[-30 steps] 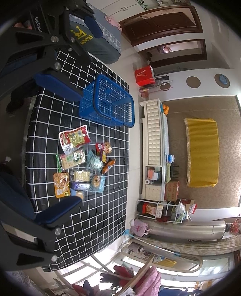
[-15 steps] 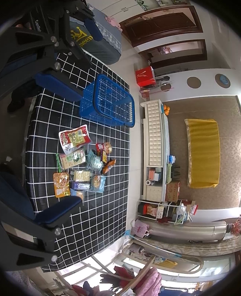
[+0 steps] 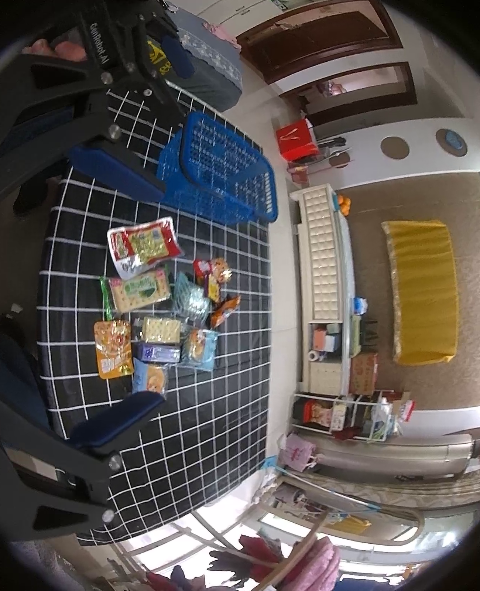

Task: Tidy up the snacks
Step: 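Grasp the red-yellow tofu pack with left tool while right tool grasps green cracker pack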

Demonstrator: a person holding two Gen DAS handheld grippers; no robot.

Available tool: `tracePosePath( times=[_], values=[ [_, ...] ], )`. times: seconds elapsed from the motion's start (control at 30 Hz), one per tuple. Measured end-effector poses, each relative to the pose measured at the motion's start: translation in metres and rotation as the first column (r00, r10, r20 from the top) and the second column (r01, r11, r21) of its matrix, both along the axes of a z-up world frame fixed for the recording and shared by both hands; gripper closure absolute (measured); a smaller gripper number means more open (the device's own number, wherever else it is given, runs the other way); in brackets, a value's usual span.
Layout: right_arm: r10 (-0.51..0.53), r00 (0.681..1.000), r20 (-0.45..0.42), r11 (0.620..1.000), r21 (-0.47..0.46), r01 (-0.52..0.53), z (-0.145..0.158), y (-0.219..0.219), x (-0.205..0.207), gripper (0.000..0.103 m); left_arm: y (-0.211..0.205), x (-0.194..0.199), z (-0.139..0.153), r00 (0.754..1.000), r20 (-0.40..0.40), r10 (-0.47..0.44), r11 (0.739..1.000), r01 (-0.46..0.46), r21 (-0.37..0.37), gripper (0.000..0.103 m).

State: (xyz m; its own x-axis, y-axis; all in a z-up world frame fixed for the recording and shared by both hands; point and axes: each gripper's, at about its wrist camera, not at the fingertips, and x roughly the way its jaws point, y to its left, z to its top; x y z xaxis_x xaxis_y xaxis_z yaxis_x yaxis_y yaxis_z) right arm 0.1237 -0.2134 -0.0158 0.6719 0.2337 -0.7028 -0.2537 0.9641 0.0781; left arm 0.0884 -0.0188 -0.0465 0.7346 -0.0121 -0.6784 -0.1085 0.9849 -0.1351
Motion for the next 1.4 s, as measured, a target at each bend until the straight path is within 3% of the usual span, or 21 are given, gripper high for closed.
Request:
tracePosePath(
  times=[0.33,0.53,0.97,1.2,1.33,1.4],
  values=[
    [0.020,0.992,-0.125,1.000,-0.010,-0.021,-0.061,-0.018,0.047,0.000,-0.025,0.055,-0.073,0.979,-0.204,0.007,1.000,-0.009,-0.012,0.000],
    [0.037,0.982,-0.186,0.999,-0.031,-0.044,-0.098,-0.021,0.070,0.000,-0.027,0.081,-0.115,0.949,-0.317,0.000,0.996,-0.029,-0.088,0.000],
    [0.059,0.964,-0.258,0.996,-0.053,-0.075,-0.150,-0.024,0.110,0.000,-0.022,0.124,-0.188,0.888,-0.453,0.077,0.986,-0.136,-0.100,0.000],
    [0.057,0.958,-0.279,0.997,-0.030,-0.069,-0.164,-0.027,0.118,0.000,-0.019,0.135,-0.208,0.875,-0.477,0.080,0.987,-0.135,-0.082,0.007],
    [0.052,0.956,-0.287,0.997,-0.032,-0.063,-0.168,-0.029,0.118,0.000,-0.016,0.141,-0.220,0.861,-0.503,0.073,0.986,-0.137,-0.092,0.024],
    [0.045,0.956,-0.291,0.998,-0.036,-0.058,-0.169,-0.031,0.118,0.000,-0.020,0.142,-0.219,0.869,-0.489,0.071,0.990,-0.122,-0.073,0.030]
  ],
)
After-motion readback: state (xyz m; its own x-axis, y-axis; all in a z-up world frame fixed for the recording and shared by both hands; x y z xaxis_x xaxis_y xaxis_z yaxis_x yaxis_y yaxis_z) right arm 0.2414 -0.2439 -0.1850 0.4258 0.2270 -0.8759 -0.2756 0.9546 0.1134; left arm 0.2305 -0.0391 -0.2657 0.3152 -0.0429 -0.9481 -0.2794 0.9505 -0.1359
